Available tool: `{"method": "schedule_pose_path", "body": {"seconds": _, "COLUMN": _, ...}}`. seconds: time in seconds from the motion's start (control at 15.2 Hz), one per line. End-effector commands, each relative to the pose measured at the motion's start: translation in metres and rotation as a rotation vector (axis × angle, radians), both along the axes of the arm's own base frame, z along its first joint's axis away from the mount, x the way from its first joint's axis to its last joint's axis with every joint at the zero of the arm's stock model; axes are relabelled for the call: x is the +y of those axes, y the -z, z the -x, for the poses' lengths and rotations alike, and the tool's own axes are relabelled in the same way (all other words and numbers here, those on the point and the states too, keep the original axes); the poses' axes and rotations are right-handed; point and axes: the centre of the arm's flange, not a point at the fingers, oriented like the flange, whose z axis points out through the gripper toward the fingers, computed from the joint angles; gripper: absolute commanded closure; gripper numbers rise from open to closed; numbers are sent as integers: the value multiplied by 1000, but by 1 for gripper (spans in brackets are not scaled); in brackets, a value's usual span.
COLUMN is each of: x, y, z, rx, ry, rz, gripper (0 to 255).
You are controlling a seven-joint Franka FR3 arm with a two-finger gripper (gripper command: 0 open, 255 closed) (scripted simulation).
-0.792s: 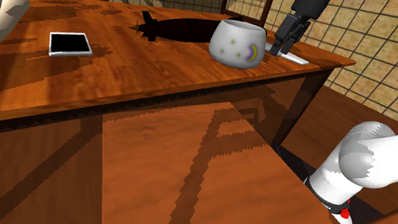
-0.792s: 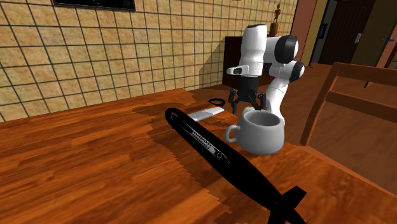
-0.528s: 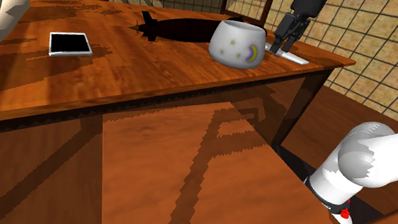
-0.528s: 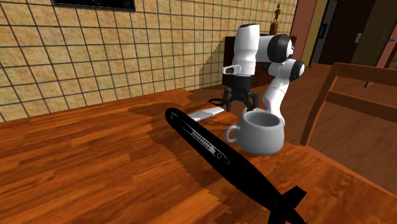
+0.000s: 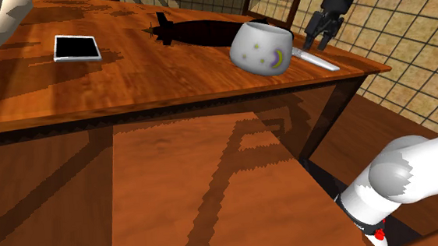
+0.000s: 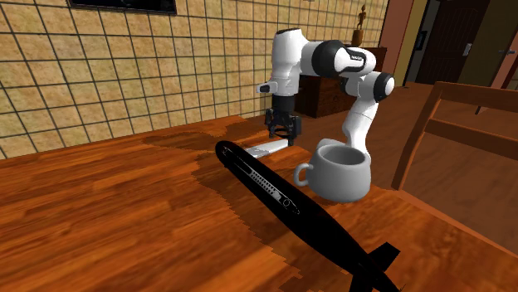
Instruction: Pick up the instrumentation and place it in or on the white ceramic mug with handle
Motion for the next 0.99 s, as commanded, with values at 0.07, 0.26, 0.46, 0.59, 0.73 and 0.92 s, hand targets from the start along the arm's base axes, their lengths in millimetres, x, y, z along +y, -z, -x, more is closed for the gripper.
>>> {"method": "schedule_pose_path", "body": {"seconds": 0.07, "x": -36, "y": -2, "z": -15, "rx": 35, "ry": 51, "rz": 14, "gripper": 0}}
{"method": "schedule_pose_path", "body": {"seconds": 0.26, "x": -44, "y": 8, "z": -18, "rx": 43, "ry": 63, "rz": 18, "gripper": 0}}
{"method": "schedule_pose_path", "body": {"seconds": 0.46, "x": -44, "y": 24, "z": -18, "rx": 43, "ry": 63, "rz": 18, "gripper": 0}}
{"method": "schedule_pose_path", "body": {"seconds": 0.59, "x": -44, "y": 35, "z": -18, "rx": 43, "ry": 63, "rz": 18, "gripper": 0}}
{"method": "schedule_pose_path", "body": {"seconds": 0.73, "x": -44, "y": 38, "z": -18, "rx": 43, "ry": 63, "rz": 18, "gripper": 0}}
{"method": "schedule_pose_path", "body": {"seconds": 0.92, "x": -44, "y": 38, "z": -18, "rx": 43, "ry": 63, "rz": 18, "gripper": 0}}
